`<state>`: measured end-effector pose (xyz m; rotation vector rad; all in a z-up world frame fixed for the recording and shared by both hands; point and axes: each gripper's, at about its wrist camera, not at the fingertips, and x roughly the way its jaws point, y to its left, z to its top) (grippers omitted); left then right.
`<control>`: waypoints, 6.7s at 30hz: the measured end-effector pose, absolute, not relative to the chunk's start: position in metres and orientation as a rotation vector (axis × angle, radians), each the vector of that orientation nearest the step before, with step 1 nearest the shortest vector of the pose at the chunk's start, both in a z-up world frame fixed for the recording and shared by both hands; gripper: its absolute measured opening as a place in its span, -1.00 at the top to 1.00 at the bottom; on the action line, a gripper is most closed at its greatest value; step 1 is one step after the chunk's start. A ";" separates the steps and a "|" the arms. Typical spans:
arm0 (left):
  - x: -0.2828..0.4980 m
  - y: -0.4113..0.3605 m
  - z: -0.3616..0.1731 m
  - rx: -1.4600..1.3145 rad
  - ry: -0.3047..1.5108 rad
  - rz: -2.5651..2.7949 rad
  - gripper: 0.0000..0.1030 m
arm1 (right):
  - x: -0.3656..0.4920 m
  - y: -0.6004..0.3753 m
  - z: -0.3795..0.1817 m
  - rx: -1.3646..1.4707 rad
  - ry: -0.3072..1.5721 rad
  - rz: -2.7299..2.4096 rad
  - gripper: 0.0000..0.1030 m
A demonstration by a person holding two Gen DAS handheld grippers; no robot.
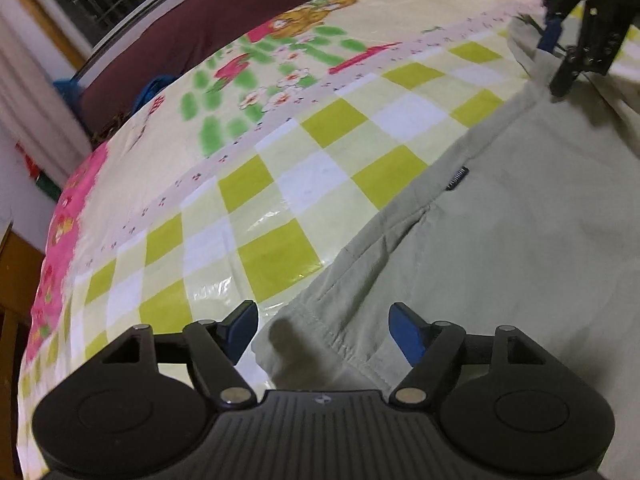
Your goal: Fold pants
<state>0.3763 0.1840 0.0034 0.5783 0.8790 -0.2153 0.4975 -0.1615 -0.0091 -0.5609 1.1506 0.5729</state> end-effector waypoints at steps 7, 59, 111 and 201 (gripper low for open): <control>0.388 0.187 -0.010 0.577 0.939 -0.245 -0.75 | 0.496 -0.161 -0.024 -0.559 1.191 0.526 0.76; 0.120 0.153 0.006 0.433 0.889 -0.089 -0.38 | 0.138 -0.125 0.073 -0.798 0.876 0.542 0.13; 0.089 0.160 0.006 0.787 0.853 -0.209 0.26 | 0.193 -0.014 0.023 -0.373 1.043 0.736 0.78; 0.148 -0.213 0.035 0.816 0.723 -0.873 0.05 | 0.118 -0.571 0.094 0.648 0.777 -0.387 0.96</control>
